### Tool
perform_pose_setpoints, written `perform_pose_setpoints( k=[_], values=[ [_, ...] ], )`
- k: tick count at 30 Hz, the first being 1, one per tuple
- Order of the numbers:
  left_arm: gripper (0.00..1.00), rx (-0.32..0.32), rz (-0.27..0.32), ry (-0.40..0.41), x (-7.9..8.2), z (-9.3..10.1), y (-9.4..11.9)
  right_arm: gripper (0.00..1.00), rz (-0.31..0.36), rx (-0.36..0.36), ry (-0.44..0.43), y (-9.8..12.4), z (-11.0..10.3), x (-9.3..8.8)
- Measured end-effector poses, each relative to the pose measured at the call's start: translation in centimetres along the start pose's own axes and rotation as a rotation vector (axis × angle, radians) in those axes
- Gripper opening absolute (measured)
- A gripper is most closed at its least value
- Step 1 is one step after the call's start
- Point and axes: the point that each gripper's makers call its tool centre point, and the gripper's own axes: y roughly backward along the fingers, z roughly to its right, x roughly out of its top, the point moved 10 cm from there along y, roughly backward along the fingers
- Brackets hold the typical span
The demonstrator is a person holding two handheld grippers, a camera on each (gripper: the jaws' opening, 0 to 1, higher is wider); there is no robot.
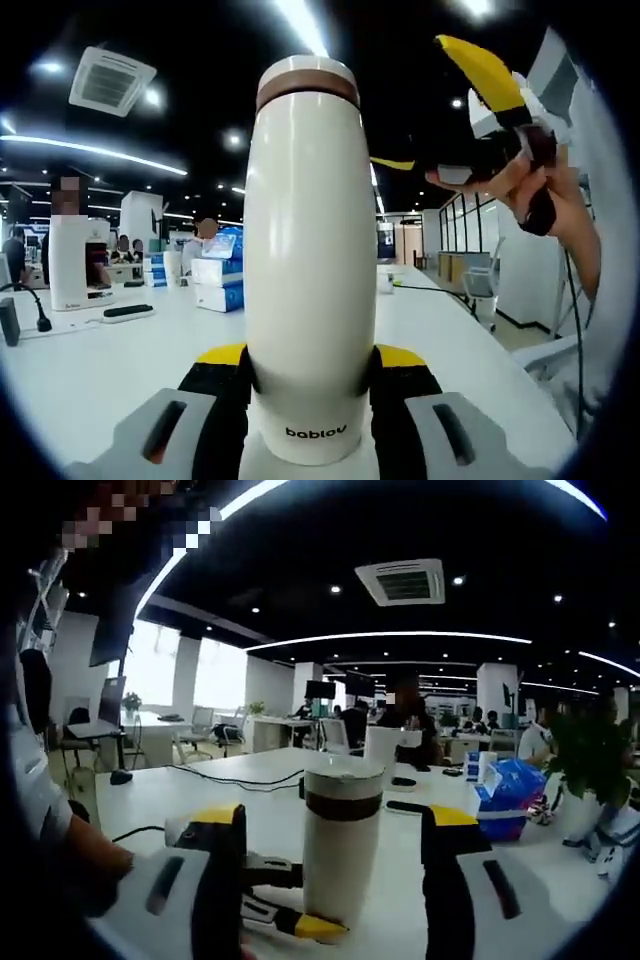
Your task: Grasp the water cup twist off the cup lid place the cup lid on the table
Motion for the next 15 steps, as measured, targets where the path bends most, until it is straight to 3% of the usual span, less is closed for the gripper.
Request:
perform_pose_setpoints(
  k=[9,12,15],
  values=[
    [0.48,0.0,-0.002,-0.008,0.0,0.1,0.0,0.68,0.04,-0.003,-0.016,-3.4,0.4,0.9],
    [0.48,-0.001,-0.002,-0.009,0.0,0.1,0.0,0.63,0.03,-0.014,0.047,-4.0,0.4,0.9],
    [0.48,-0.003,-0.002,-0.009,0.0,0.1,0.0,0.63,0.027,-0.015,0.039,-4.4,0.3,1.0]
  ],
)
